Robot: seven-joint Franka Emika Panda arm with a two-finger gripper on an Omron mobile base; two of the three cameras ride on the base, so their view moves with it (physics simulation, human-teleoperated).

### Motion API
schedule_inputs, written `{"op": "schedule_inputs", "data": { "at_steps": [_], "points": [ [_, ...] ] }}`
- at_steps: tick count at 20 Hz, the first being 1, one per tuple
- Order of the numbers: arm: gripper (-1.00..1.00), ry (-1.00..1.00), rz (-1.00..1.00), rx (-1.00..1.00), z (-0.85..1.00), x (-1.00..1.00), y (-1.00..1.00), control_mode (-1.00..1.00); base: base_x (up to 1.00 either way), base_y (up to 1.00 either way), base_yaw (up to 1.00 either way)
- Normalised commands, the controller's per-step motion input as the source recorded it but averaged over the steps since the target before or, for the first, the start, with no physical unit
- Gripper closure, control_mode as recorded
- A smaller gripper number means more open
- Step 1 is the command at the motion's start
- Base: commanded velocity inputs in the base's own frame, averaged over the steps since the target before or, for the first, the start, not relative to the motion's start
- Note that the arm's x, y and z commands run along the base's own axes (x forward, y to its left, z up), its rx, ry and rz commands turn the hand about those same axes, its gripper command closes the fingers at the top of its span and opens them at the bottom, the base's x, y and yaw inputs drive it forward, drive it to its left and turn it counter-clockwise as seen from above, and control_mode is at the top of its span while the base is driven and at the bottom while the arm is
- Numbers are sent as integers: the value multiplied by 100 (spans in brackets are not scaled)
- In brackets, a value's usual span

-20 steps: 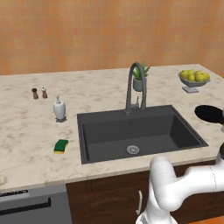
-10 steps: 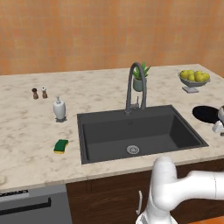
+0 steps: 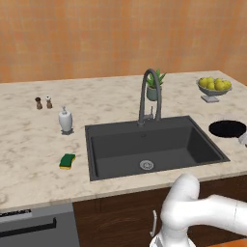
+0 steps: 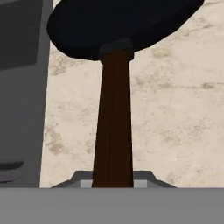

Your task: Pick the pan and sponge and place them into the sink. Then turn on the water.

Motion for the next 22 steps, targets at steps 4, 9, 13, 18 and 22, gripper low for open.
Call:
{"op": "schedule_inputs", "data": {
  "at_steps": [4, 9, 13, 18, 22],
  "points": [
    [100, -17, 0, 11, 81, -49, 11, -100, 0, 0, 0],
    [100, -4, 11, 13, 62, -13, 21, -100, 0, 0, 0],
    [100, 0, 37, 1, 29, -2, 18, -100, 0, 0, 0],
    [100, -7, 36, -1, 8, -26, 3, -100, 0, 0, 0],
    [100, -9, 27, -1, 0, -7, 38, -100, 0, 0, 0]
  ]
}}
